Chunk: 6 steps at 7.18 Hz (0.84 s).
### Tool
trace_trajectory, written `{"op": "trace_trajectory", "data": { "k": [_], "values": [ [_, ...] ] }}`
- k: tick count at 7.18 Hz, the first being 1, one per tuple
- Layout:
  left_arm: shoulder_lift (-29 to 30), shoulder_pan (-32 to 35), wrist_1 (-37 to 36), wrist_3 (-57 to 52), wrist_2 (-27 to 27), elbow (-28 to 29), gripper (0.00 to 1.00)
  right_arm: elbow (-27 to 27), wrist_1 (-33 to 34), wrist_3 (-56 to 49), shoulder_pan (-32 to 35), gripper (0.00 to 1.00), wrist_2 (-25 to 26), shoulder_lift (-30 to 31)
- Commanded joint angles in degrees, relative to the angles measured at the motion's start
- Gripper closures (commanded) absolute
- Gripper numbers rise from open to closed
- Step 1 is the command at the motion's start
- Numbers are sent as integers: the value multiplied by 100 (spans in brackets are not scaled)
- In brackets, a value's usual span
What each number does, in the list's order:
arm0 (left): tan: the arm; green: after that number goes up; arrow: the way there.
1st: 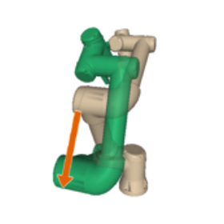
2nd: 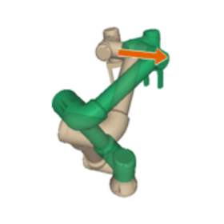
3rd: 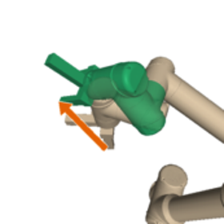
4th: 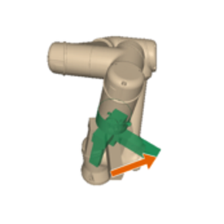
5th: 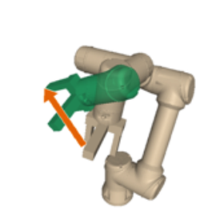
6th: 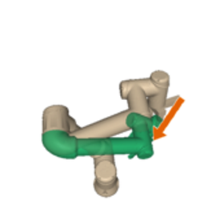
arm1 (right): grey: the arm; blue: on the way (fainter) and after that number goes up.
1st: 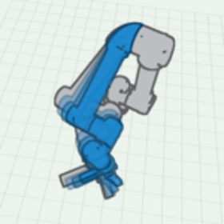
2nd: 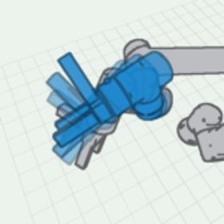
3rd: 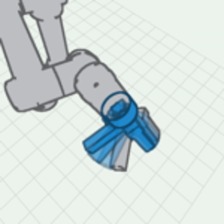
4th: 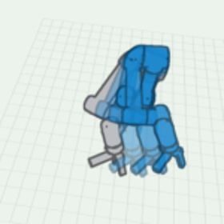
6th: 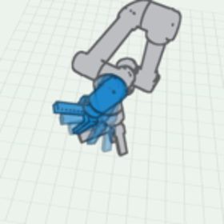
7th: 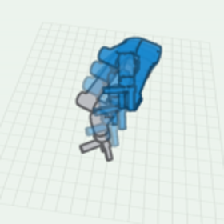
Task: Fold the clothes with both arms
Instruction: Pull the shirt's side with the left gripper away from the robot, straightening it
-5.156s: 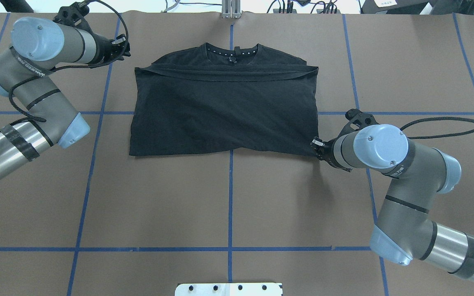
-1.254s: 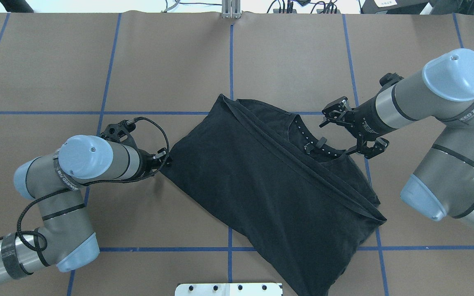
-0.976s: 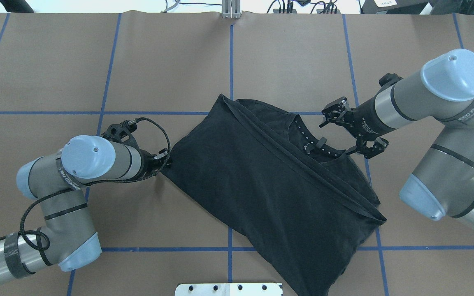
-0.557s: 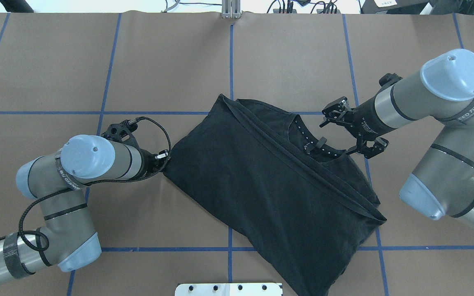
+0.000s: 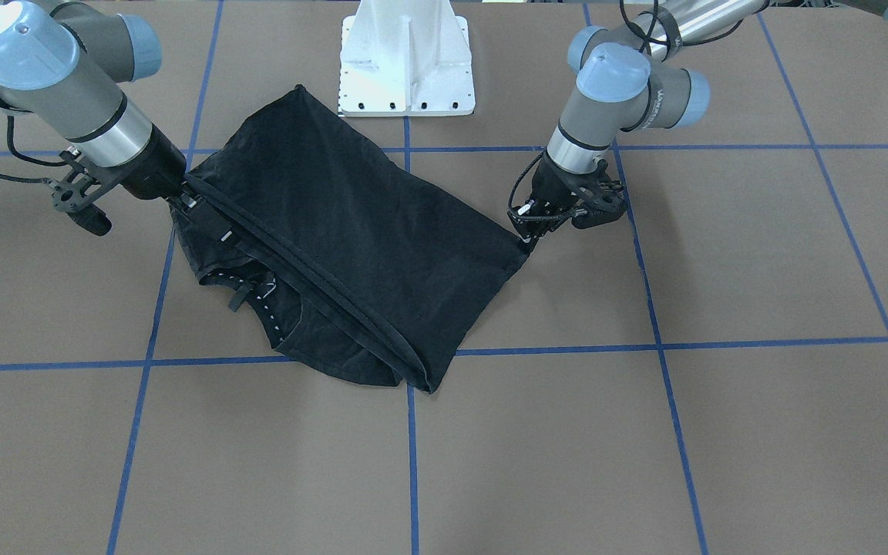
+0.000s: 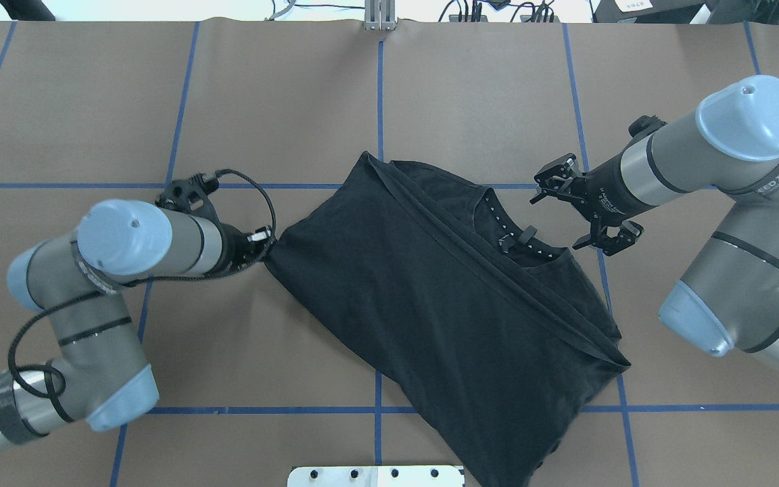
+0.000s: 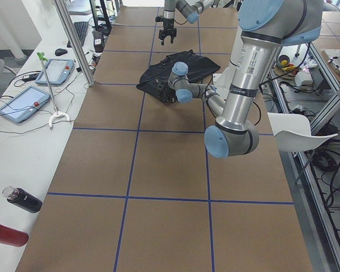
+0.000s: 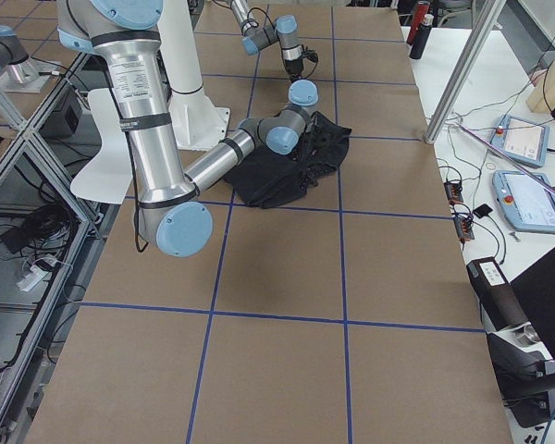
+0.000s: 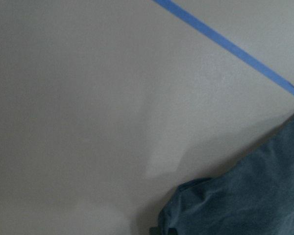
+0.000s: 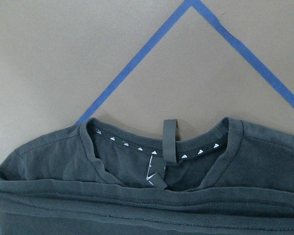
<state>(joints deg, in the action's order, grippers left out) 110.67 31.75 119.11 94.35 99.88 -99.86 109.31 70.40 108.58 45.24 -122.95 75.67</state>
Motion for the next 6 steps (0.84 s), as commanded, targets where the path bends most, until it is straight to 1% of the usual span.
{"op": "trace_trajectory", "data": {
  "k": [1, 2, 3, 4, 5, 6],
  "values": [
    [469, 933, 33, -1046, 40, 611, 100, -23, 0, -3, 20, 0, 61, 0],
    [890, 1269, 111, -1372, 57, 1243, 100, -23, 0, -3, 29, 0, 61, 0],
    [1269, 1499, 695, -1471, 57, 2015, 100, -23, 0, -3, 29, 0, 69, -8],
    [1742, 1570, 1414, -1472, 57, 2980, 100, -23, 0, -3, 29, 0, 113, -9],
    [2243, 1693, 1900, -1489, 57, 3825, 100, -15, 0, -3, 20, 0, 122, -17],
    [2587, 1781, 2201, -1594, 49, 4434, 100, -23, 0, -3, 29, 0, 122, -43]
  ]
}}
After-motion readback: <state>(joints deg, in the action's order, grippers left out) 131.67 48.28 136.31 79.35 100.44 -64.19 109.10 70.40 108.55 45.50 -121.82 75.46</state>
